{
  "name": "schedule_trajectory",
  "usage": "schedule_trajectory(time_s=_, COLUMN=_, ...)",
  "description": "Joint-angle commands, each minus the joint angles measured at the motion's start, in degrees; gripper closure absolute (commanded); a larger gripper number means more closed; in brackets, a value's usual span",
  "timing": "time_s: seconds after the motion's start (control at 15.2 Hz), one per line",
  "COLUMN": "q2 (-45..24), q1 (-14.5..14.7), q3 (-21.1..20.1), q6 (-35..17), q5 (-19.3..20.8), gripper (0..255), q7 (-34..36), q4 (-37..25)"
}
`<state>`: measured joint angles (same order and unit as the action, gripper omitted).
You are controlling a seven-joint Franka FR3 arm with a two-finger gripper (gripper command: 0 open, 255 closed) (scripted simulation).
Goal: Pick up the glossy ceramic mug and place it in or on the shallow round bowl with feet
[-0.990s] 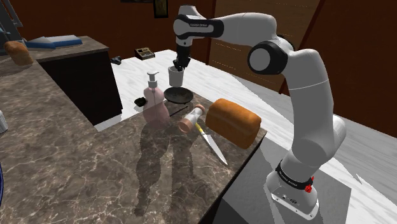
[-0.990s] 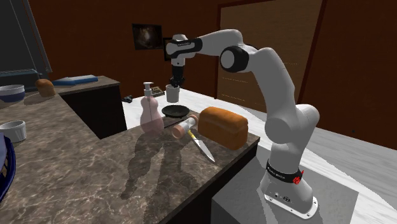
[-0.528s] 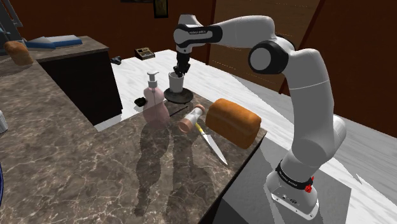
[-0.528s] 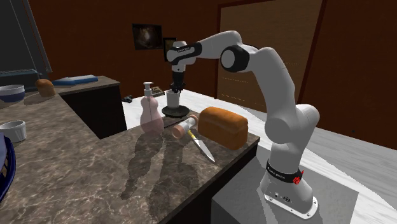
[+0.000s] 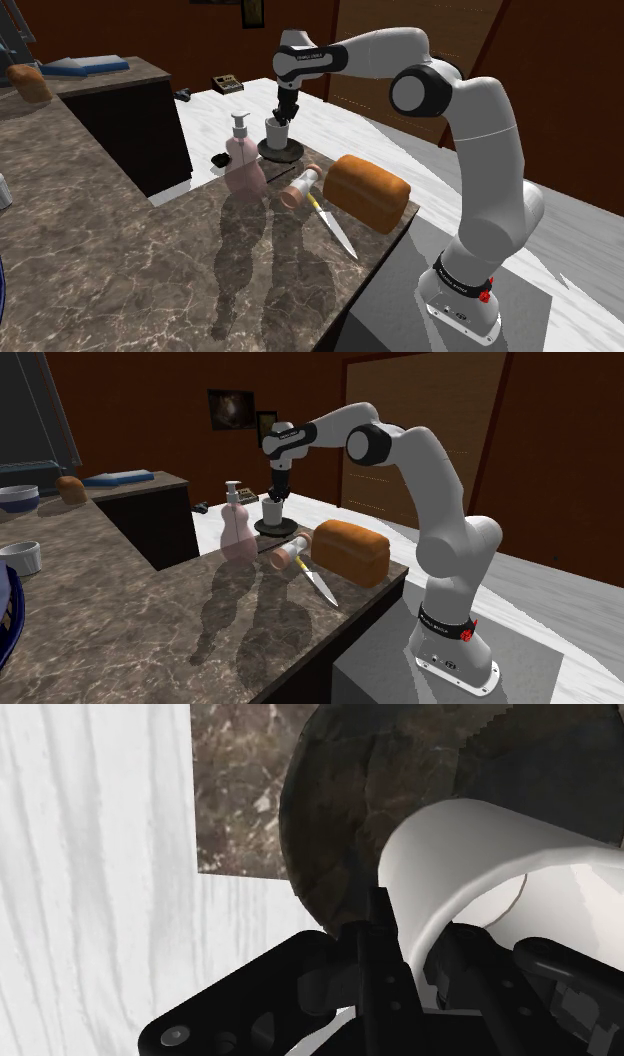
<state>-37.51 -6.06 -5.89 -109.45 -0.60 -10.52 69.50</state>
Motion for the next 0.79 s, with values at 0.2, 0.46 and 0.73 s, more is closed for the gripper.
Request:
schedule_trajectory(time_s=0.2, q2=-0.01, q1=0.00, q3=0.00, q6=-0.01, q5=0.00, gripper=0, q7=0.00, q4=-0.02)
schedule_trajectory(time_s=0.46, q2=0.00, q1=0.00, q3=0.00, q6=-0.01, q5=0.00, gripper=0, q7=0.00, q4=-0.02)
schedule_trajectory(time_s=0.73, q2=0.97, q1=-0.14, q3=-0.02, q6=6.65, q5=-0.05, gripper=0, q7=-0.01, q4=-5.71)
